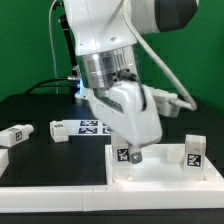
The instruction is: Assemble square table
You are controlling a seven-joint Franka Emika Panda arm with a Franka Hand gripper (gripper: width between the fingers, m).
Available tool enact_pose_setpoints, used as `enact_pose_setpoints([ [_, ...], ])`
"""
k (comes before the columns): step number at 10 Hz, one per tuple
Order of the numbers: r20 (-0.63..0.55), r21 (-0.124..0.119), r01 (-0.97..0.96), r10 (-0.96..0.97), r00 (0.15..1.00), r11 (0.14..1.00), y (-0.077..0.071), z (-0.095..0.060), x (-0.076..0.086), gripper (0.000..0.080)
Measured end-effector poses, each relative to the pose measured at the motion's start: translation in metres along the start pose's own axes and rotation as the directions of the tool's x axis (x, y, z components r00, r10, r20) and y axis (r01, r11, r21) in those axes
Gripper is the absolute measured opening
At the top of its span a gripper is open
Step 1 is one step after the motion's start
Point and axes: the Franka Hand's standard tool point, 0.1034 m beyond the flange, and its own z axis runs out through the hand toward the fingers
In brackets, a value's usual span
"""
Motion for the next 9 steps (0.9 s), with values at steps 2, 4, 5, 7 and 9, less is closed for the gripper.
enact_pose_setpoints([
  [2,-0.025,-0.007,0.199,-0.199,0.98,0.98,-0.0012,-0.0006,-0.0028,0.0613],
  [4,-0.024,-0.013,0.339,-0.339,0.94,0.941,0.0003,0.0008,-0.0025,0.0648],
  [5,-0.049,-0.034,0.513,-0.515,0.856,0.857,0.0037,0.0037,-0.001,0.0648],
  [7,-0.071,-0.059,0.638,-0.641,0.764,0.768,0.0049,0.005,0.0001,0.0649],
  [9,-0.072,-0.056,0.614,-0.617,0.784,0.787,0.005,0.0056,-0.0002,0.0426],
])
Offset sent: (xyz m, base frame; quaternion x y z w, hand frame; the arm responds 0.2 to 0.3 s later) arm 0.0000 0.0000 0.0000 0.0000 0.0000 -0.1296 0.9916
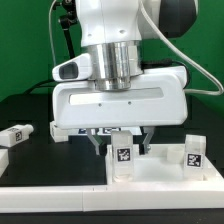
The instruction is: Assemble square table
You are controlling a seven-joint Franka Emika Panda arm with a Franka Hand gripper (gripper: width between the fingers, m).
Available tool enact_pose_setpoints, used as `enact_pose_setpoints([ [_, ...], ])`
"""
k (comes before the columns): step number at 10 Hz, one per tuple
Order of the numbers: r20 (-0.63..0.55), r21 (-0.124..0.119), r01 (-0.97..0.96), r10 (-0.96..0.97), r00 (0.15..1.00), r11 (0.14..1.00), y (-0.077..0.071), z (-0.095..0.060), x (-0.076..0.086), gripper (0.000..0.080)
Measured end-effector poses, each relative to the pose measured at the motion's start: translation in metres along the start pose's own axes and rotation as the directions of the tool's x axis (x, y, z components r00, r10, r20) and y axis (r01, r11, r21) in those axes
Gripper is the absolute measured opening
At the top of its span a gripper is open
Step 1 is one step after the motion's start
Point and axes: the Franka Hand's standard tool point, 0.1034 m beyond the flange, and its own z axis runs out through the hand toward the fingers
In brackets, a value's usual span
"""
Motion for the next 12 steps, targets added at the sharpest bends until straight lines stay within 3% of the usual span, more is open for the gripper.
enact_pose_setpoints([
  [1,0.0,0.001,-0.032,0.032,0.999,0.999,0.0,0.0,0.0,0.0426],
  [2,0.001,0.005,-0.145,0.145,0.989,0.989,0.0,0.0,0.0,0.0288],
  [4,0.002,0.007,-0.285,0.285,0.958,0.958,0.001,0.001,0.001,0.0288],
  [5,0.001,0.004,-0.433,0.433,0.902,0.902,0.003,0.001,0.003,0.0288],
  [6,0.011,0.004,-0.569,0.569,0.822,0.822,0.005,0.002,0.004,0.0288],
  [8,0.065,-0.024,-0.841,0.841,0.538,0.54,0.007,0.003,0.005,0.0288],
  [10,0.096,-0.026,-0.942,0.939,0.331,0.335,0.009,0.003,0.005,0.0288],
  [11,0.084,-0.028,-0.935,0.932,0.351,0.355,0.004,0.004,0.003,0.0396],
  [12,0.062,-0.034,-0.894,0.894,0.443,0.446,-0.005,0.003,0.0,0.0396],
])
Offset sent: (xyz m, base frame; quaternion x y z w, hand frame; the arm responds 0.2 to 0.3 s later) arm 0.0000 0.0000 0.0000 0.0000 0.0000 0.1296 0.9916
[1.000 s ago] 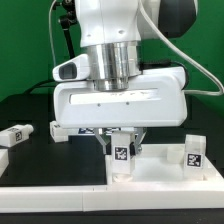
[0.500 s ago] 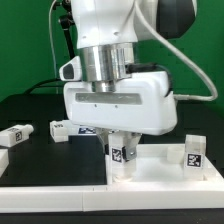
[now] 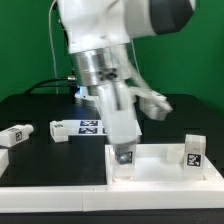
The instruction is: Assemble square table
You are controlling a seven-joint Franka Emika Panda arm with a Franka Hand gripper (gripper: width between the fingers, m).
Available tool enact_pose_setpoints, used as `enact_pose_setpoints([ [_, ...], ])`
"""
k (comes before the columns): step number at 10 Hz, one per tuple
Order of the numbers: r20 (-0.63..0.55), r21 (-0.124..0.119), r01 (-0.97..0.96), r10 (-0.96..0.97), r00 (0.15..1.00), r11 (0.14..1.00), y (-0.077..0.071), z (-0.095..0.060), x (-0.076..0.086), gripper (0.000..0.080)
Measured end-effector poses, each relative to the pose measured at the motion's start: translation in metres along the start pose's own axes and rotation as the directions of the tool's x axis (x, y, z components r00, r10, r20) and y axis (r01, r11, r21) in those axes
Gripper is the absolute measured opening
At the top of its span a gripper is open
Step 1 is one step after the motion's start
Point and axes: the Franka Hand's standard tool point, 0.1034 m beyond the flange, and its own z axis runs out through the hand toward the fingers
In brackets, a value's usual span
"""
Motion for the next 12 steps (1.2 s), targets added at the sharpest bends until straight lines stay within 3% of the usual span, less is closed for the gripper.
enact_pose_setpoints([
  [1,-0.015,-0.001,0.134,-0.134,0.991,0.991,-0.002,-0.003,-0.005,0.0534],
  [2,-0.069,0.007,0.384,-0.382,0.921,0.923,-0.006,-0.003,-0.01,0.0613],
  [3,-0.071,-0.006,0.555,-0.554,0.83,0.832,-0.004,-0.003,-0.016,0.0613],
  [5,-0.07,-0.017,0.654,-0.654,0.753,0.756,-0.003,-0.002,-0.014,0.0648],
  [6,-0.069,-0.024,0.707,-0.707,0.704,0.707,-0.003,-0.002,-0.012,0.0648],
  [7,-0.064,-0.046,0.863,-0.864,0.5,0.503,-0.001,-0.004,0.001,0.0649],
  [9,-0.051,-0.074,0.965,-0.967,0.25,0.253,-0.001,-0.006,0.005,0.0649],
  [10,-0.05,-0.074,0.966,-0.969,0.243,0.247,-0.001,-0.005,0.006,0.0649],
  [12,-0.05,-0.073,0.963,-0.965,0.257,0.26,0.0,-0.005,0.006,0.0427],
])
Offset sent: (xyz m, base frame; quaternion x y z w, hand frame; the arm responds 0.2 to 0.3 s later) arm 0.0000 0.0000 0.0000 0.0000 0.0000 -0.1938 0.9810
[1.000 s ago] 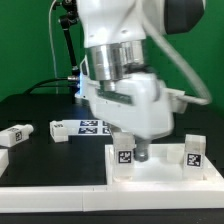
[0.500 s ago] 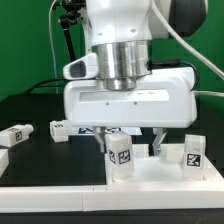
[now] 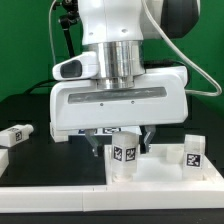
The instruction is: Assemble square table
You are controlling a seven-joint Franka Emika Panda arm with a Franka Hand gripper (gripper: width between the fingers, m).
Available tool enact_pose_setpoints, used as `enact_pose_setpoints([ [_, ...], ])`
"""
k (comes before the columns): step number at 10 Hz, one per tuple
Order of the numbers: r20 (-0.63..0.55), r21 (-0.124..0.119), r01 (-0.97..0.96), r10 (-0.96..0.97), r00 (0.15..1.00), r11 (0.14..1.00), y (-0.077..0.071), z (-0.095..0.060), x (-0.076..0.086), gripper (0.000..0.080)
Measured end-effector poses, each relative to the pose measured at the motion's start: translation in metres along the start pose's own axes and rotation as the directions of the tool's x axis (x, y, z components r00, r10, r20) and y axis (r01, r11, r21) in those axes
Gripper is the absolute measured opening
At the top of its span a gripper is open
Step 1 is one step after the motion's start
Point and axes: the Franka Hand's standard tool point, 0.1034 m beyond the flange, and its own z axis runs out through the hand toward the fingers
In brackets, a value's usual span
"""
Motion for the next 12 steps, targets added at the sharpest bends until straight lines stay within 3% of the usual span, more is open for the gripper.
enact_pose_setpoints([
  [1,0.0,0.001,-0.016,0.016,1.0,1.0,0.0,0.0,0.0,0.0427],
  [2,0.0,0.003,-0.082,0.082,0.997,0.997,-0.001,0.0,0.0,0.0288],
  [5,0.001,0.003,-0.304,0.304,0.953,0.953,0.001,0.0,0.0,0.0288],
  [7,0.003,0.0,-0.477,0.477,0.879,0.879,0.004,0.001,0.002,0.0288],
  [8,0.022,0.004,-0.648,0.648,0.762,0.762,0.007,0.003,0.006,0.0288],
  [9,0.07,-0.023,-0.846,0.845,0.529,0.532,0.012,0.005,0.006,0.0288],
  [10,0.096,-0.065,-0.909,0.909,0.406,0.412,0.011,0.006,0.006,0.0288],
  [12,0.096,-0.098,-0.986,0.987,0.127,0.137,0.016,0.007,0.005,0.0288],
])
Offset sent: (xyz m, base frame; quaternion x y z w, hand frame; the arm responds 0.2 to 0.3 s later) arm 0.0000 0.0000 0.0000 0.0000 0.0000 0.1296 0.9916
